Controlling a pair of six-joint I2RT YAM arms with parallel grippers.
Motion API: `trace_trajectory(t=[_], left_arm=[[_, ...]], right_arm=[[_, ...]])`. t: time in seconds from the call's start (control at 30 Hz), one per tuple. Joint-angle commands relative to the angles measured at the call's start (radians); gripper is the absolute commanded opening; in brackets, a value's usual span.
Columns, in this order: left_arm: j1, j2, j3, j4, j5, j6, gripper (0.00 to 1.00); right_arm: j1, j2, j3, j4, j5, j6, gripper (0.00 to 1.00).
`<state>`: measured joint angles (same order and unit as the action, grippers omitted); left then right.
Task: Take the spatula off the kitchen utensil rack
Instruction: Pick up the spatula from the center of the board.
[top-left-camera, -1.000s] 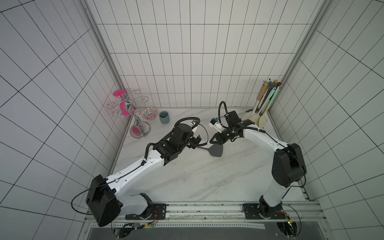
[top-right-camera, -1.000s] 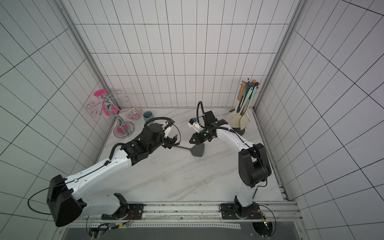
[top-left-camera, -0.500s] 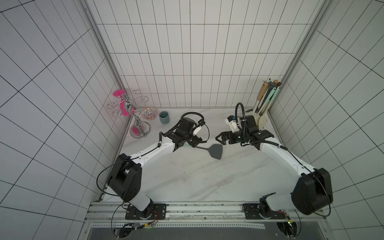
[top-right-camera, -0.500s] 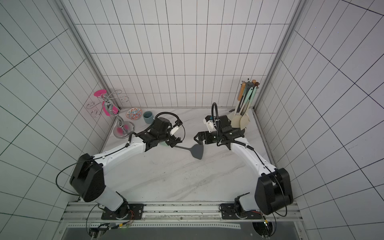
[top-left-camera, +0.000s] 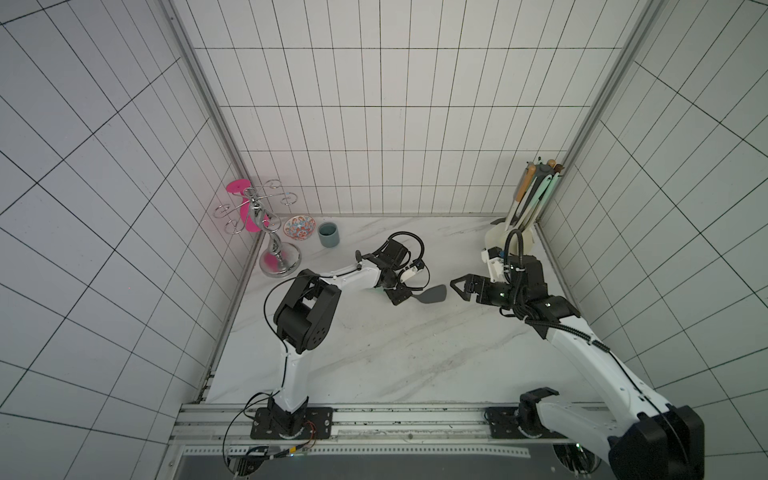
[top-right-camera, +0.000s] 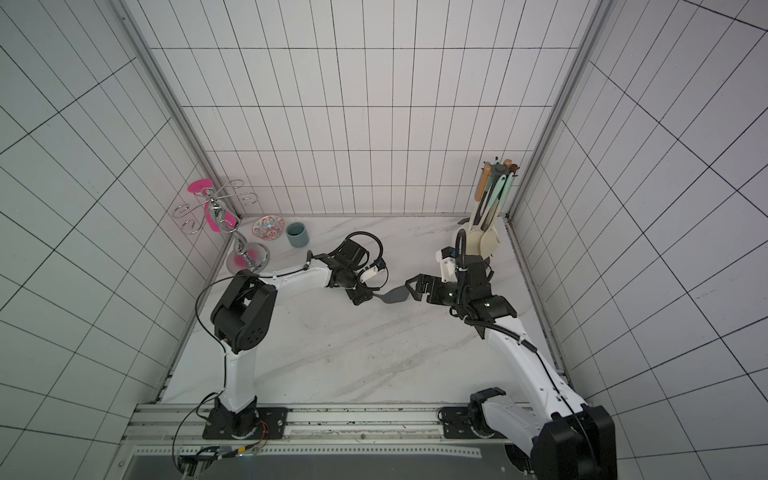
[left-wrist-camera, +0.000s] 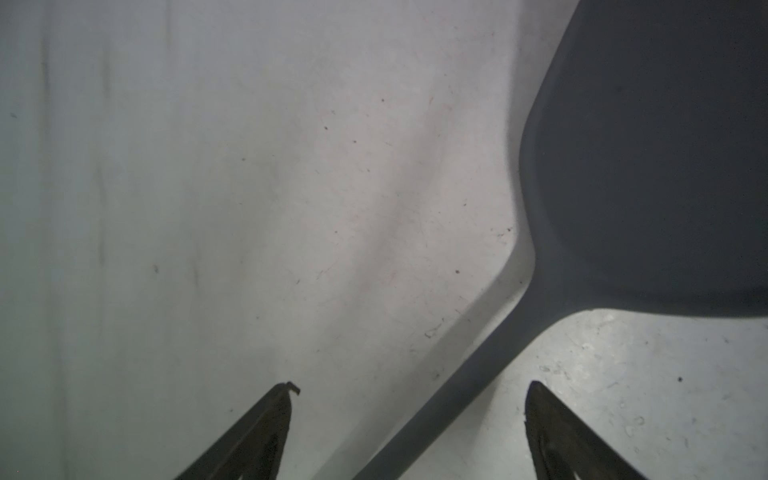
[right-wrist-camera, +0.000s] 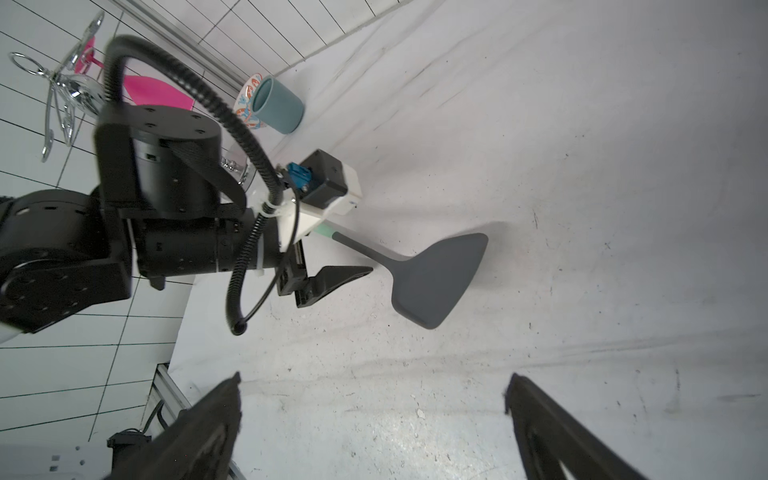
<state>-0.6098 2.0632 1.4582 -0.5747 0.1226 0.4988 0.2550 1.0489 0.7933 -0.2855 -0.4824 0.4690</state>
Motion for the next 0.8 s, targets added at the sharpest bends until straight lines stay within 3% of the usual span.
trace_trajectory(t=[0.0,0.23,0.43,0.63,0.77], left_arm=[[-0.005,0.045,0.049,-0.070,0.093,0.024,0.87],[-0.030,0.031,-0.021,-0.092,0.102,-0.019,0.83],[-0.061,-0.023,-0.075,-0.089,0.083,-0.088,0.74],[-0.097,-0.075,-0.141,-0.070,0.027,-0.156,0.47],[-0.102,-0.117,-0.197,-0.030,0.010,-0.203,0.16]], right_arm=[[-0.010,-0.029,-0.073,0.054,-0.011,0.050,0.99],[-0.013,-0.046,-0.115,0.099,-0.023,0.059,1.00],[-0.018,-0.035,-0.117,0.122,-0.072,0.044,0.88],[-0.023,-0.069,-0.150,0.154,-0.043,0.034,0.81],[-0.023,-0.099,-0.173,0.167,0.016,0.022,0.89]])
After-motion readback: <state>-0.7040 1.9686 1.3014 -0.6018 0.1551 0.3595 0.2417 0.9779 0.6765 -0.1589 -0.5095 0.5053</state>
